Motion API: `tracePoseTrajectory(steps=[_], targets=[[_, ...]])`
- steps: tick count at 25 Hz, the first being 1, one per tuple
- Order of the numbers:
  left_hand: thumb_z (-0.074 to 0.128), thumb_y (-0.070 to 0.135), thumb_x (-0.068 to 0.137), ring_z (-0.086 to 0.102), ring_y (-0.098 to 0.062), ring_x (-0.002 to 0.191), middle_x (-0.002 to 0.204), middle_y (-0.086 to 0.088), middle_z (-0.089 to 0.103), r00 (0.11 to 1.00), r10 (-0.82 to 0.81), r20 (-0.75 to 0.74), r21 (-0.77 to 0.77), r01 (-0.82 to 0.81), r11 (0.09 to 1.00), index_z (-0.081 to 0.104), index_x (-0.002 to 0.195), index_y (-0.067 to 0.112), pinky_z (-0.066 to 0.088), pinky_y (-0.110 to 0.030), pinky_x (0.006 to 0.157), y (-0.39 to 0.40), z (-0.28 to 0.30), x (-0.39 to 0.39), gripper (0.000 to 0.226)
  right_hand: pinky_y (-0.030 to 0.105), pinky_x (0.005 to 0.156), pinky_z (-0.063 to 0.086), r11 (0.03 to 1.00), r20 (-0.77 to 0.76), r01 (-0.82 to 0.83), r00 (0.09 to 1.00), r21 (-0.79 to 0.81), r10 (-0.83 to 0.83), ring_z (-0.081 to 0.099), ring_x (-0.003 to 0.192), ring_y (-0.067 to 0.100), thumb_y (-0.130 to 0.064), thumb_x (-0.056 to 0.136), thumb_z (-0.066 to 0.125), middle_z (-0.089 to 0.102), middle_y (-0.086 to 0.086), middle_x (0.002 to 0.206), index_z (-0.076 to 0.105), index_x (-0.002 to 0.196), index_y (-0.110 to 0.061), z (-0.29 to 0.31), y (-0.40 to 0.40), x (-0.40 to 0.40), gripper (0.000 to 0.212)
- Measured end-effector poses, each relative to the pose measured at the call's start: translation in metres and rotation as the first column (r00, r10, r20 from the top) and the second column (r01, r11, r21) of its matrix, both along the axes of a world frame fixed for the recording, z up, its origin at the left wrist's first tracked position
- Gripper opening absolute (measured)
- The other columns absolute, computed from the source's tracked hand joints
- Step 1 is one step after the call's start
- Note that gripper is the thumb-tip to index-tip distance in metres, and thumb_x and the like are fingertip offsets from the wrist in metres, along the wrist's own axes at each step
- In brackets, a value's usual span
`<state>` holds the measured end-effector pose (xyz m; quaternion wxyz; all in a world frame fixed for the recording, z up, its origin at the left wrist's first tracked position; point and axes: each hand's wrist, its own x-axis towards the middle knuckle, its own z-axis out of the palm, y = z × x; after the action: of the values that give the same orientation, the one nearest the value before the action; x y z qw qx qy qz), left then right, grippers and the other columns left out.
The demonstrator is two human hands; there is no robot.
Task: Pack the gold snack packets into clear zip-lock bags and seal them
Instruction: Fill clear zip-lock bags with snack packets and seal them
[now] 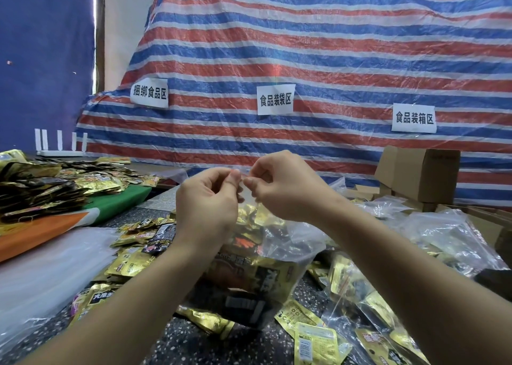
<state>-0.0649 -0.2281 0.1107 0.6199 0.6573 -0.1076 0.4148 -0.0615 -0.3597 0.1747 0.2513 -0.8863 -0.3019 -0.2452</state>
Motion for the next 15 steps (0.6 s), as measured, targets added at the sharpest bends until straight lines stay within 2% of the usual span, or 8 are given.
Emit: tracePoseTrajectory(steps=[3, 5, 7, 9, 11, 15], targets=[[0.062, 0.026, 0.096, 0.058, -0.008, 0.052, 0.064, 0.002, 0.068, 0.996, 0.067, 0.054, 0.045, -0.069, 0.997, 0.07, 0.072, 0.024, 0.048, -0.026, 0.05, 0.001, 0.013, -0.002, 0.025, 0.04, 0.063, 0.057, 0.999, -0.014, -0.017, 1.0, 0.045, 0.018, 0.066, 0.068, 0.019, -0.025, 0.097, 0.063, 0.069, 0.0, 0.072, 0.07, 0.082, -0.014, 0.006, -0.006, -0.004, 0.019], [0.062, 0.026, 0.096, 0.057, -0.014, 0.05, 0.065, 0.001, 0.068, 0.994, 0.086, 0.068, 0.05, -0.089, 0.995, 0.069, 0.071, 0.023, 0.047, -0.028, 0.047, 0.004, 0.019, -0.002, 0.026, 0.042, 0.063, 0.058, 0.998, -0.01, -0.017, 1.0, 0.059, 0.017, 0.065, 0.067, 0.02, -0.024, 0.097, 0.062, 0.068, 0.0, 0.072, 0.069, 0.084, -0.013, 0.007, -0.006, -0.004, 0.019], [0.063, 0.027, 0.096, 0.061, -0.024, 0.056, 0.064, -0.001, 0.067, 0.992, 0.1, 0.077, 0.039, -0.104, 0.994, 0.069, 0.071, 0.021, 0.051, -0.036, 0.051, 0.008, 0.023, -0.002, 0.026, 0.043, 0.064, 0.059, 0.998, -0.004, -0.009, 1.0, 0.061, 0.009, 0.065, 0.069, 0.02, -0.024, 0.098, 0.061, 0.068, 0.001, 0.073, 0.069, 0.086, -0.012, 0.007, -0.008, -0.004, 0.018], [0.063, 0.029, 0.095, 0.064, -0.027, 0.06, 0.063, 0.0, 0.068, 0.991, 0.11, 0.073, 0.026, -0.112, 0.993, 0.07, 0.071, 0.02, 0.054, -0.042, 0.056, 0.012, 0.027, -0.003, 0.026, 0.038, 0.062, 0.057, 0.998, 0.0, 0.001, 1.0, 0.069, -0.001, 0.065, 0.069, 0.018, -0.025, 0.098, 0.061, 0.067, -0.001, 0.073, 0.068, 0.084, -0.015, 0.007, -0.012, -0.003, 0.018], [0.063, 0.029, 0.095, 0.066, -0.026, 0.062, 0.063, 0.001, 0.068, 0.991, 0.115, 0.067, 0.021, -0.117, 0.993, 0.07, 0.073, 0.019, 0.058, -0.045, 0.062, 0.017, 0.03, -0.003, 0.025, 0.031, 0.062, 0.053, 0.997, -0.002, 0.014, 1.0, 0.081, -0.014, 0.065, 0.071, 0.015, -0.025, 0.097, 0.062, 0.067, -0.004, 0.072, 0.067, 0.08, -0.019, 0.005, -0.018, -0.004, 0.018], [0.063, 0.029, 0.095, 0.065, -0.015, 0.059, 0.063, 0.0, 0.069, 0.989, 0.137, 0.061, 0.025, -0.139, 0.99, 0.072, 0.075, 0.019, 0.059, -0.041, 0.065, 0.031, 0.036, -0.003, 0.024, 0.038, 0.071, 0.055, 0.995, -0.037, 0.017, 0.999, 0.1, -0.013, 0.068, 0.076, 0.02, -0.024, 0.097, 0.063, 0.07, 0.002, 0.076, 0.068, 0.084, -0.016, -0.003, -0.028, -0.003, 0.017]])
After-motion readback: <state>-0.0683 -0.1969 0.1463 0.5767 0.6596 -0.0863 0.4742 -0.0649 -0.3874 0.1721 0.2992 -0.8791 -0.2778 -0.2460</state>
